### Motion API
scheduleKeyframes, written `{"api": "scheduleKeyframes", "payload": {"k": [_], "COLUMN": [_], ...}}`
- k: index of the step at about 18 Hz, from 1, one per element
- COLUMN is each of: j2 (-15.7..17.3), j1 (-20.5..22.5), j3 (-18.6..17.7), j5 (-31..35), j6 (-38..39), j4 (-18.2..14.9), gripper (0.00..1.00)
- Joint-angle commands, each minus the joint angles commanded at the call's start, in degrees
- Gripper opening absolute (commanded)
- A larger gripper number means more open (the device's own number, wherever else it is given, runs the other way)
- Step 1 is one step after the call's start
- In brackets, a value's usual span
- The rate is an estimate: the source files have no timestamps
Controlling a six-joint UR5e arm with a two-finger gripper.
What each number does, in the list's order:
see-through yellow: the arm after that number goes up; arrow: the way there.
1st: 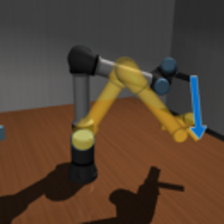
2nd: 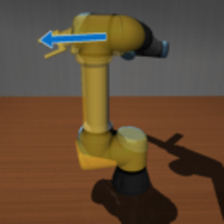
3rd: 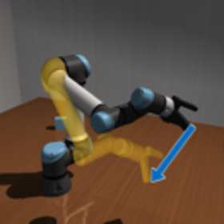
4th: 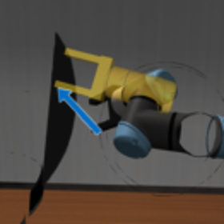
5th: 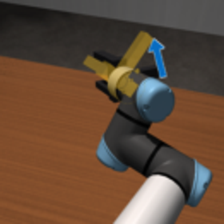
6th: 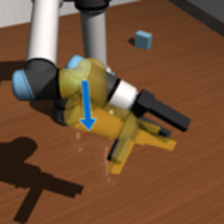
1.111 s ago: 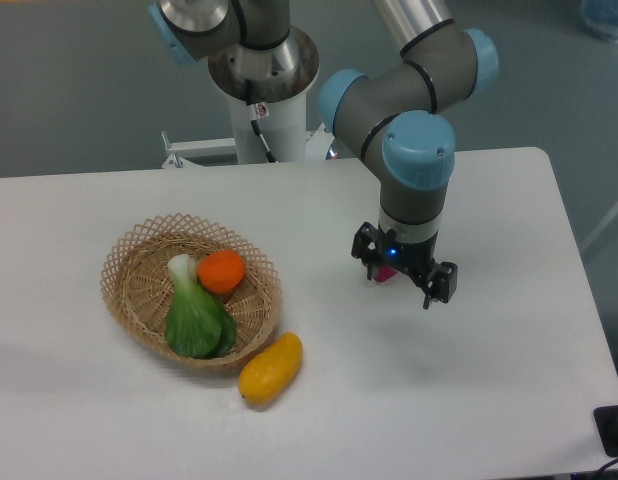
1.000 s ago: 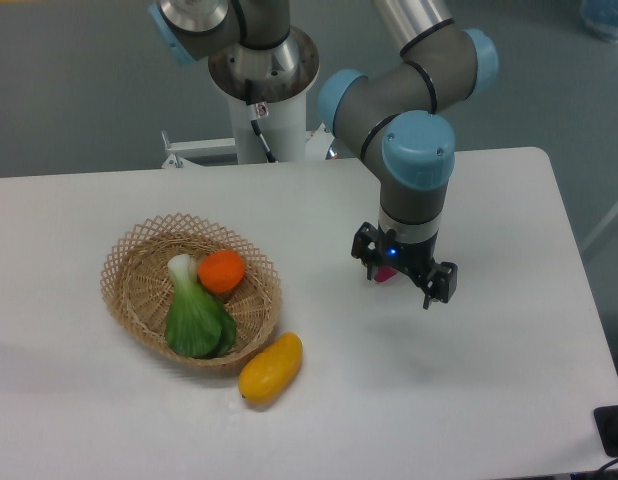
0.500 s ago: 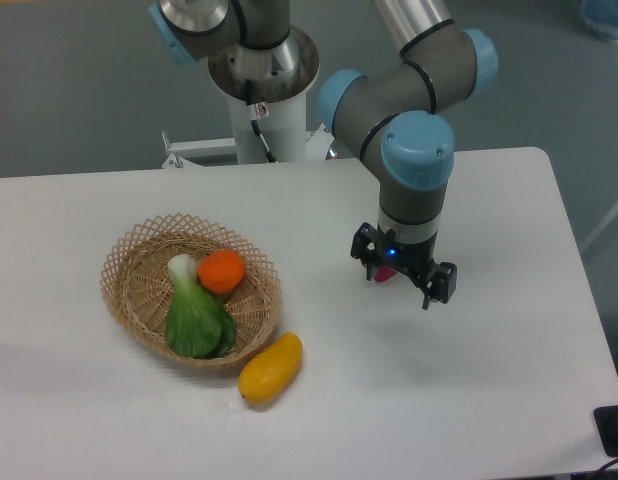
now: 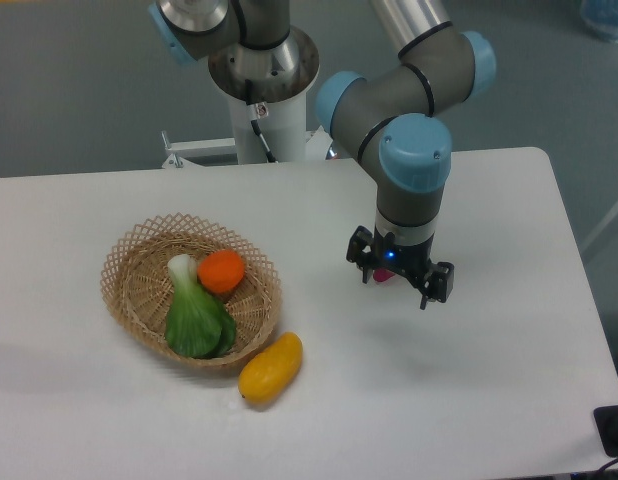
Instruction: Pick up the orange from the basket
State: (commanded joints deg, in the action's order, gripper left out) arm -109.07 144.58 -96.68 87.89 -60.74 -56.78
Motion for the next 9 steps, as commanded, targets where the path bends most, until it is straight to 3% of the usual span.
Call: {"api": "scheduleKeyframes", "payload": {"k": [9], "j2": [0.1], "j1": [-3.9], "j3": [-1.1], "j5": [-0.3], "j6": [5.1], "j4": [0.1], "gripper": [1.0]}}
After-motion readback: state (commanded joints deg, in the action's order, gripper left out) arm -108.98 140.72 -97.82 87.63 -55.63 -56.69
